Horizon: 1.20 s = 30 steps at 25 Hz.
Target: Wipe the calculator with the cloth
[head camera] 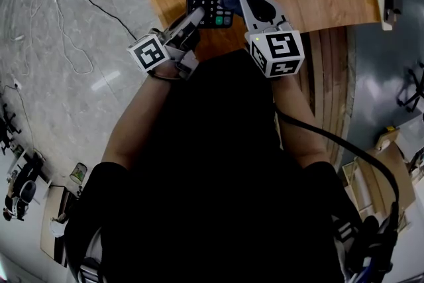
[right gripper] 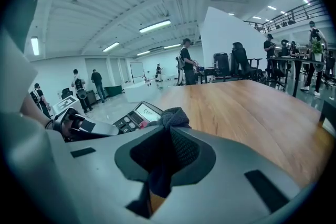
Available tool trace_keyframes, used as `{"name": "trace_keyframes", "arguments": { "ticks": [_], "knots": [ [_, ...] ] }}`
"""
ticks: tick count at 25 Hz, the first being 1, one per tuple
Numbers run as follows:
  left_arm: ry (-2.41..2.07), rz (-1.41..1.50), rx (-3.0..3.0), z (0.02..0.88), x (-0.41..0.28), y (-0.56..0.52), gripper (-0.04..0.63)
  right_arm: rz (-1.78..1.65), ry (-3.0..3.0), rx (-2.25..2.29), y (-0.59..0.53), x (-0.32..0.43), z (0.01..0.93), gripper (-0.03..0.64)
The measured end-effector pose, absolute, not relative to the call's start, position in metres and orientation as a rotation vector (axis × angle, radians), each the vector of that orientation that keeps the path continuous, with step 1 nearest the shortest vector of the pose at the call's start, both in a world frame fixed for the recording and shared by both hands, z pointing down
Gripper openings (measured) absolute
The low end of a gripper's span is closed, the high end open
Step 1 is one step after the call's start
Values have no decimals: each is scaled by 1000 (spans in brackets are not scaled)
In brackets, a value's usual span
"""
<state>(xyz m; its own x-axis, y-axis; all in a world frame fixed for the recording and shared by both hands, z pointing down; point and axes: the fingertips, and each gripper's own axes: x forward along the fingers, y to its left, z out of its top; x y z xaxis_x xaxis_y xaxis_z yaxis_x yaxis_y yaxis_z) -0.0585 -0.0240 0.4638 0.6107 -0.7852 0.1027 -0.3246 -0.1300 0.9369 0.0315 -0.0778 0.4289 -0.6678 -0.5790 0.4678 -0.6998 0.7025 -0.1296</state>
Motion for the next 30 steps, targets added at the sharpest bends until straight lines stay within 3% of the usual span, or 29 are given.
{"name": "trace_keyframes", "arguments": {
  "ticks": [30],
  "knots": [
    [-878, -541, 1712, 462, -46, -29, 72, 427, -2766, 615, 5, -53, 369, 37]
  ]
}}
